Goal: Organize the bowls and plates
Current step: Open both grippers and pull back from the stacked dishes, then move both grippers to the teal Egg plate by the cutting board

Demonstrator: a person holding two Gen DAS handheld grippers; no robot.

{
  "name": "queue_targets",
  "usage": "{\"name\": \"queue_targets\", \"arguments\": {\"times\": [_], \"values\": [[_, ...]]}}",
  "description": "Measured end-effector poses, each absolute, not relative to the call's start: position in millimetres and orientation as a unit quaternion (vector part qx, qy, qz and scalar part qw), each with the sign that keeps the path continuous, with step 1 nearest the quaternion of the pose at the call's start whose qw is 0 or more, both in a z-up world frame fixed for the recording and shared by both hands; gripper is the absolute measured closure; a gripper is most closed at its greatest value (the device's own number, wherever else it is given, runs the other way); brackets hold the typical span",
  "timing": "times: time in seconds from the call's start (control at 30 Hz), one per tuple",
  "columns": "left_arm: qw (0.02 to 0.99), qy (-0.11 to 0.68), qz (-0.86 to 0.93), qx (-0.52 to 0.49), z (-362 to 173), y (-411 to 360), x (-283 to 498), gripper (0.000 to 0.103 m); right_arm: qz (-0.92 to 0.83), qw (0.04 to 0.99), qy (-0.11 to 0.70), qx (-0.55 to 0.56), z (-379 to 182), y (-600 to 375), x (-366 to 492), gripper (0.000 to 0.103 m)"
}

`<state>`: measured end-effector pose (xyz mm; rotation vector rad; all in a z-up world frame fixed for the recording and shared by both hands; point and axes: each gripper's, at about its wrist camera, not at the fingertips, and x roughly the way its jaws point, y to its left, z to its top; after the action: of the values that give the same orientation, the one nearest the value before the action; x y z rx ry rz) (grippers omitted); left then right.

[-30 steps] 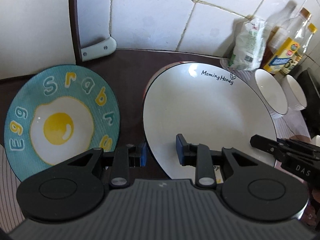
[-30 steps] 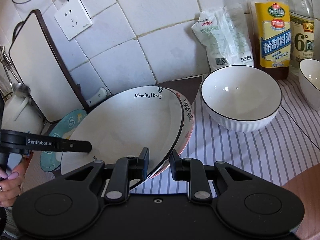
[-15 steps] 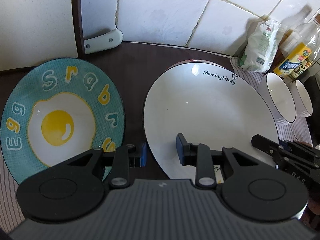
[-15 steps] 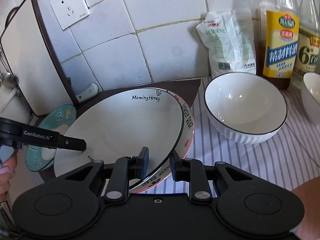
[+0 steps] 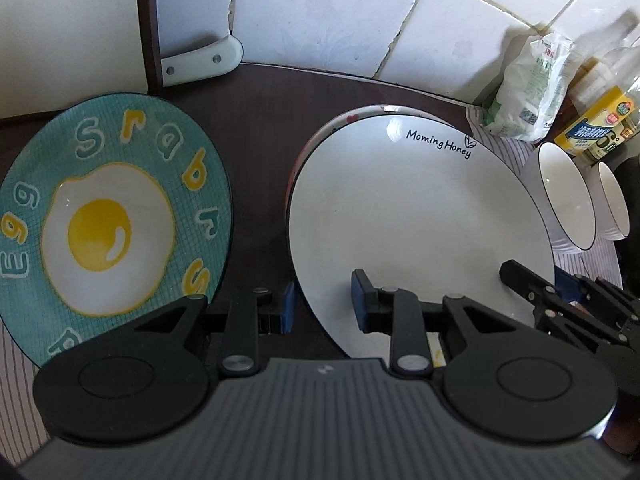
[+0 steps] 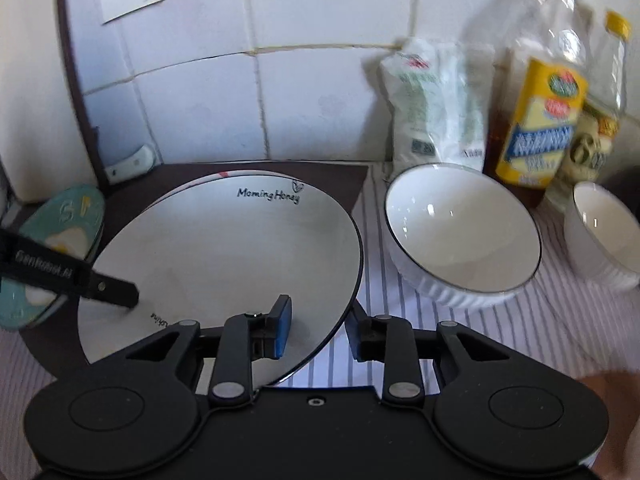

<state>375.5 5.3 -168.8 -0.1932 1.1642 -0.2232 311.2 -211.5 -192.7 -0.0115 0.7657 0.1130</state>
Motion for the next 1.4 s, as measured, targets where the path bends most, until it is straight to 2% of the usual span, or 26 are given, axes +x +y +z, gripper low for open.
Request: {"name": "queue_targets", "arguments": {"times": [0.17,0.27,0.37,0.47,0.53,0.6,0.7,0.9,1.1,1.17,1.4], "values": [[0.823,0.550,-0.111,-0.085,-163,6,371,0.077,0.057,0.923,0.381,-0.011,-200,-212,308,0.068],[0.822,0.554,-0.113,-0.071,-152,5,364,0.077,0.045,0.930,0.360,-0.054,-197,-199,297,0.067],[0.829,0.545,-0.118,-0.050,-136,4,353,0.077,0.049,0.937,0.338,-0.072,-185,-193,282,0.057],[0.833,0.538,-0.124,-0.039,-119,8,342,0.074,0.058,0.943,0.325,-0.046,-166,-198,269,0.055],[0.836,0.533,-0.126,-0.035,-107,13,335,0.070,0.066,0.945,0.318,-0.025,-152,-201,260,0.054],[0.839,0.528,-0.128,-0.032,-96,18,327,0.061,0.072,0.948,0.310,-0.009,-137,-202,251,0.051],[0.841,0.525,-0.127,-0.036,-82,31,312,0.057,0.084,0.948,0.308,0.001,-116,-198,236,0.048],[0.847,0.514,-0.130,-0.031,-66,53,286,0.047,0.116,0.946,0.302,0.029,-86,-194,210,0.036],[0.855,0.501,-0.129,-0.021,-58,72,264,0.037,0.146,0.944,0.295,-0.001,-77,-173,191,0.027],[0.857,0.500,-0.125,-0.027,-58,79,261,0.035,0.155,0.942,0.297,-0.007,-76,-164,187,0.020],[0.867,0.487,-0.106,-0.028,-64,106,252,0.033,0.208,0.934,0.290,0.014,-85,-140,178,0.018]]}}
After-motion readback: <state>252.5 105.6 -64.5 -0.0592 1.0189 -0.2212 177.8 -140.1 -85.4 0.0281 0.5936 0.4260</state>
